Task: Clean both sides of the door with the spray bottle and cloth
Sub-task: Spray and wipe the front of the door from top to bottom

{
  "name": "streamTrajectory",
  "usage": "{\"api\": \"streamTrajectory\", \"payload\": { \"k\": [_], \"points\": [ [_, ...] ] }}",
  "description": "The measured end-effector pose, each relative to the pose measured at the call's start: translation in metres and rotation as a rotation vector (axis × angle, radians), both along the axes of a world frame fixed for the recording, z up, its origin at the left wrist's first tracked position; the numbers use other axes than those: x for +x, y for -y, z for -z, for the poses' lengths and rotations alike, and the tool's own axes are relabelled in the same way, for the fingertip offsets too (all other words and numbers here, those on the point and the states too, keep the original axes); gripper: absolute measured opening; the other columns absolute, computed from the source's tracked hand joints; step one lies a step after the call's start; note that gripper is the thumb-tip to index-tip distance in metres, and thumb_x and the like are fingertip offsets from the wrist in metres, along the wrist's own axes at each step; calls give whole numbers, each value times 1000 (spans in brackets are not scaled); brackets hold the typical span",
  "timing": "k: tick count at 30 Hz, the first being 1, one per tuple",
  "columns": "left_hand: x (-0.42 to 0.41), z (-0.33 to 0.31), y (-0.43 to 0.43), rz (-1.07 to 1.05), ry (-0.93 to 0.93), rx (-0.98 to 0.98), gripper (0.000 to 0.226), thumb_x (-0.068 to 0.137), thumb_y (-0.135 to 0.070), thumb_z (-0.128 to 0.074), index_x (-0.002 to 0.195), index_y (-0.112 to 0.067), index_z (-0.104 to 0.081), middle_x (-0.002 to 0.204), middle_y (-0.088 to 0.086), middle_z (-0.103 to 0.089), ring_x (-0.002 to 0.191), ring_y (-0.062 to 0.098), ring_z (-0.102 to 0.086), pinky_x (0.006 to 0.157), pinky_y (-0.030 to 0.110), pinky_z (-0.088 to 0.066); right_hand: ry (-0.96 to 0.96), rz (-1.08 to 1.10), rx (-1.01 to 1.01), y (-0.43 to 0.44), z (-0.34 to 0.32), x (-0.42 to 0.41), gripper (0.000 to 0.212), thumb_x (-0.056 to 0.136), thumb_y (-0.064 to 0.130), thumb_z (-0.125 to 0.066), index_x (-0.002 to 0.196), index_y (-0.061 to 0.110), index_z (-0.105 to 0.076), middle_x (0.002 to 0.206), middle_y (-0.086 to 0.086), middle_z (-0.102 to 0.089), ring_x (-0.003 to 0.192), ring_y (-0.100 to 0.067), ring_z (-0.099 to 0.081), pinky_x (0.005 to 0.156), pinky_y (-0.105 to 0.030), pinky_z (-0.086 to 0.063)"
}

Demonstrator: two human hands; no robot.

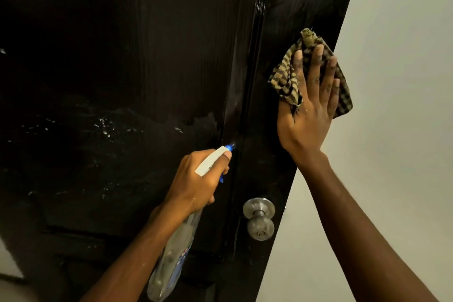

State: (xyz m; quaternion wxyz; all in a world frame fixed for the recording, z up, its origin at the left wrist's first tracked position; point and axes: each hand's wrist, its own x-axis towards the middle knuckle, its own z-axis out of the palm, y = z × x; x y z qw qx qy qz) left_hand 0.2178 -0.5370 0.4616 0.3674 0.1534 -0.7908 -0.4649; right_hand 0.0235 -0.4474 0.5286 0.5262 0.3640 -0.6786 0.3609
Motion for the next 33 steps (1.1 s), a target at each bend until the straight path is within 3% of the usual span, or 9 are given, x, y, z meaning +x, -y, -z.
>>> {"api": "streamTrajectory", "payload": {
  "k": [4,8,11,14,18,22,28,33],
  "points": [
    [5,7,6,-37,-40,12,39,99,-36,-51,78,-7,-66,46,-3,-58,32,13,-49,40,28,-42,-259,115,302,0,44,-4,60,105,50,-23,159,26,-28,166,-3,-18,155,-25,-14,125,-43,-8],
    [11,11,11,-68,-131,5,40,93,-41,-47,83,-8,-67,53,-8,-64,31,14,-51,38,25,-42,-496,101,701,-18,113,-18,65,102,56,-26,160,28,-23,168,0,-14,156,-21,-9,126,-39,-3],
    [13,12,12,-63,-146,6,37,100,-35,-47,86,-7,-68,53,-11,-64,31,14,-50,40,25,-43,-582,67,867,-45,144,-39,67,101,56,-31,161,30,-19,169,3,-10,156,-19,-8,126,-36,-1],
    [13,12,9,-29,-155,26,36,96,-37,-47,85,-9,-68,54,-9,-64,32,16,-52,40,30,-45,-584,58,820,-58,140,-49,64,104,56,-26,161,32,-16,170,5,-9,156,-17,-10,126,-35,-3],
    [14,10,8,-8,-163,29,37,97,-37,-46,85,-8,-68,52,-8,-63,32,16,-52,41,29,-44,-426,108,491,-34,98,-33,60,105,54,-21,160,30,-25,167,1,-20,155,-20,-13,124,-39,-8],
    [17,9,13,-32,-153,59,37,101,-33,-45,87,-7,-67,51,-8,-63,33,16,-51,42,28,-44,-215,167,319,-4,72,-7,62,104,53,-20,161,27,-19,167,-1,-7,156,-21,-2,125,-40,0],
    [20,10,17,-42,-160,32,35,98,-36,-46,85,-11,-68,52,-7,-63,33,17,-51,41,29,-44,-531,15,864,-23,143,-17,71,97,56,-34,160,25,-23,167,3,-21,156,-18,-10,124,-36,-8],
    [30,13,20,-44,-145,31,38,93,-39,-45,85,-10,-68,52,-8,-63,32,15,-51,41,32,-45,-517,6,818,-20,115,-15,73,94,53,-40,159,26,-24,165,3,-26,155,-18,-15,123,-37,-11]
  ]
}}
